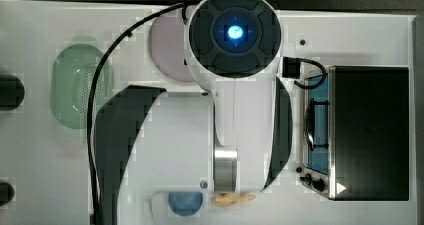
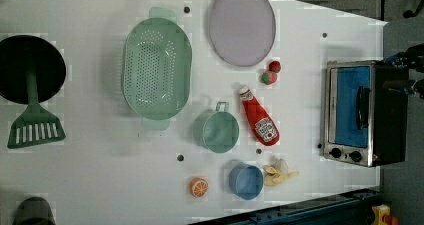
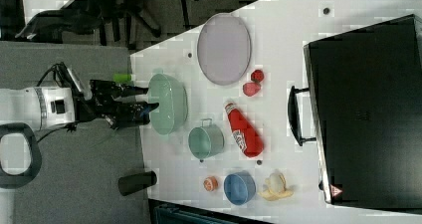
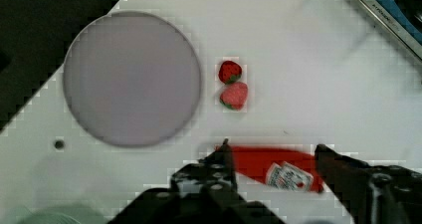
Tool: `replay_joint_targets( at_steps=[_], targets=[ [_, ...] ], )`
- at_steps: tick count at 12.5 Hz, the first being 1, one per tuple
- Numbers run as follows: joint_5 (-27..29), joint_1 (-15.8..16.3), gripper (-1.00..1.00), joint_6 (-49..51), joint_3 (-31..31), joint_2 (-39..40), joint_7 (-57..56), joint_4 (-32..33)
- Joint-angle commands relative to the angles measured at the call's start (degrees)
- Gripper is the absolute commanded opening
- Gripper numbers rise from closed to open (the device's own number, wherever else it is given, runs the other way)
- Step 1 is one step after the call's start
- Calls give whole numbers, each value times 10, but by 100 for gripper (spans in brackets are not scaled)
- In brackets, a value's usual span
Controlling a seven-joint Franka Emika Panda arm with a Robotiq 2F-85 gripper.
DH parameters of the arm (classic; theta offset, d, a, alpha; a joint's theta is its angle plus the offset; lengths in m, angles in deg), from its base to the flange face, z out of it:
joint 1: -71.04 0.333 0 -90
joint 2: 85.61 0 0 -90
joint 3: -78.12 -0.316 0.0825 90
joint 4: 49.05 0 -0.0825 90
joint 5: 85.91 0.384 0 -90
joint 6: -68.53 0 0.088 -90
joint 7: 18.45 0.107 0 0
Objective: Flap open oven.
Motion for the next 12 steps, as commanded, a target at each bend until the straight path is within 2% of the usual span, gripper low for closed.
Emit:
replay_joint_targets(
  at_steps=[1, 3, 6, 7, 12],
  targets=[
    [8, -15, 59, 84, 13, -210, 28, 139],
    [8, -15, 99, 83, 13, -210, 28, 139],
    [8, -15, 100, 84, 13, -210, 28, 140],
    [8, -15, 90, 84, 13, -210, 28, 140],
    [7, -20, -32, 84, 17, -210, 28, 142]
  ],
)
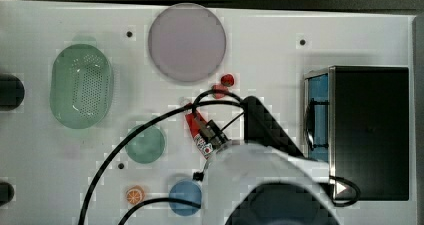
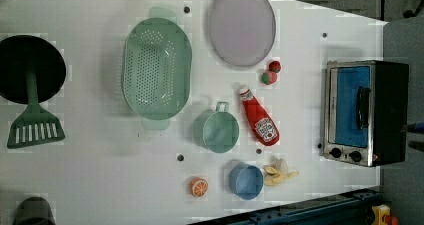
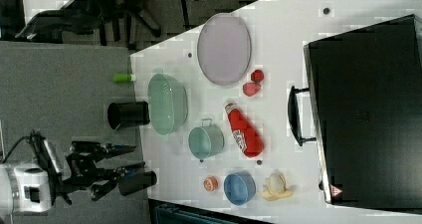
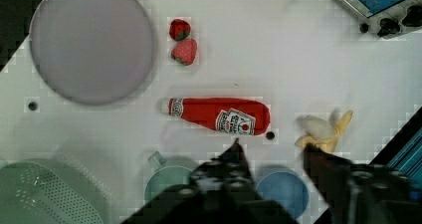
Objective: Flap open oven.
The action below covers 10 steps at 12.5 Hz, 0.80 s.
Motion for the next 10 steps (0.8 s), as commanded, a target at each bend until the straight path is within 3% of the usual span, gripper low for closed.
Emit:
replay_joint_targets(
  at_steps=[1, 2, 5, 10],
  targets=[
    [-3, -15, -55, 4, 7, 6, 17, 13],
    [-5, -16, -65, 3, 11, 6, 16, 15],
    [-12, -21, -65, -13, 32, 13, -46, 33],
    [-16, -38, -65, -64, 90, 36, -287, 67]
  ],
)
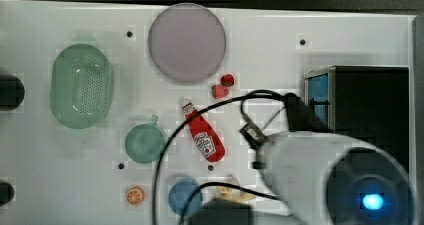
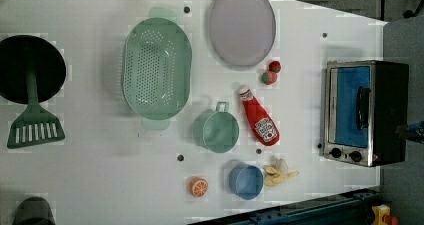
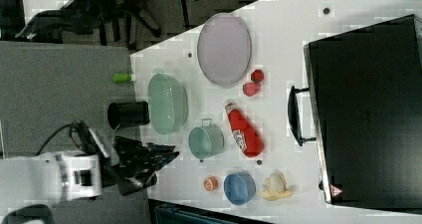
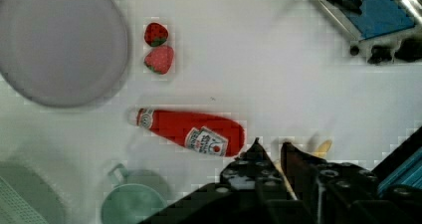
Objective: Flap open oven.
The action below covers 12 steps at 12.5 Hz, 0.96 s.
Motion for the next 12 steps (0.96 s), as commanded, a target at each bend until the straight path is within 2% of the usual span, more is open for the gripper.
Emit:
replay_joint_targets(
  at_steps=[1, 6, 12],
  targets=[
    [-9, -25, -65, -35, 34, 17, -203, 29],
    [-61, -40, -65, -150, 95, 65, -418, 51],
    [-61, -44, -65, -292, 148, 162, -579, 59]
  ],
)
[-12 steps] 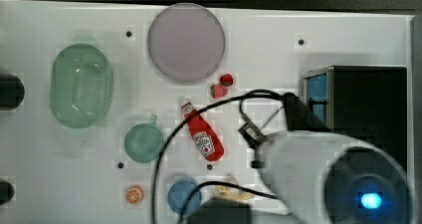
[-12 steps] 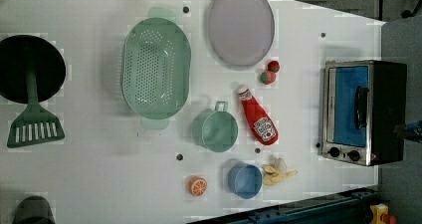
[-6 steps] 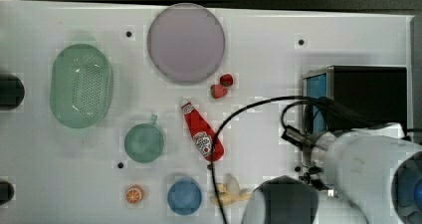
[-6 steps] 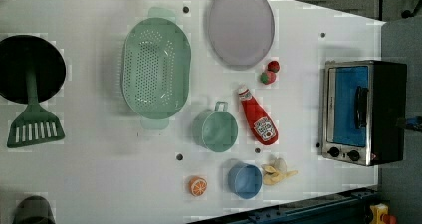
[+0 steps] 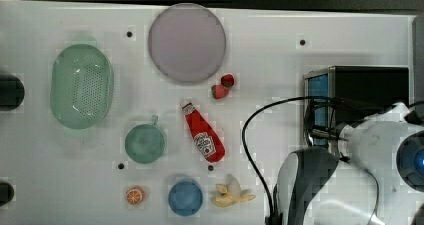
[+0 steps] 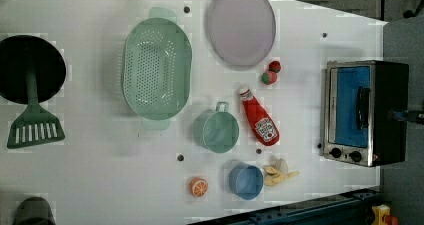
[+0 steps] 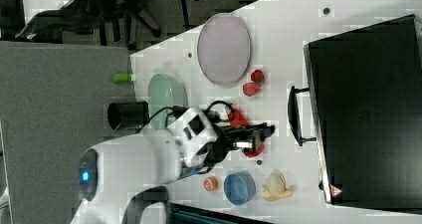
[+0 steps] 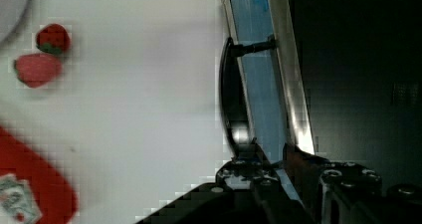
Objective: Flap open oven.
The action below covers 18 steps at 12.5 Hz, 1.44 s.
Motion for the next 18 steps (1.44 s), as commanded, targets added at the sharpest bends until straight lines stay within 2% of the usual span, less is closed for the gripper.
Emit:
replay_joint_targets(
  at_steps=[1, 7, 14, 18],
  targets=[
    [4, -2, -65, -41, 20, 31, -97, 0],
    [9, -1, -65, -108, 20, 103, -97, 7],
    [10, 1, -65, -119, 9, 134, -87, 16],
    [-26, 15, -65, -129, -9, 139, -30, 27]
  ],
)
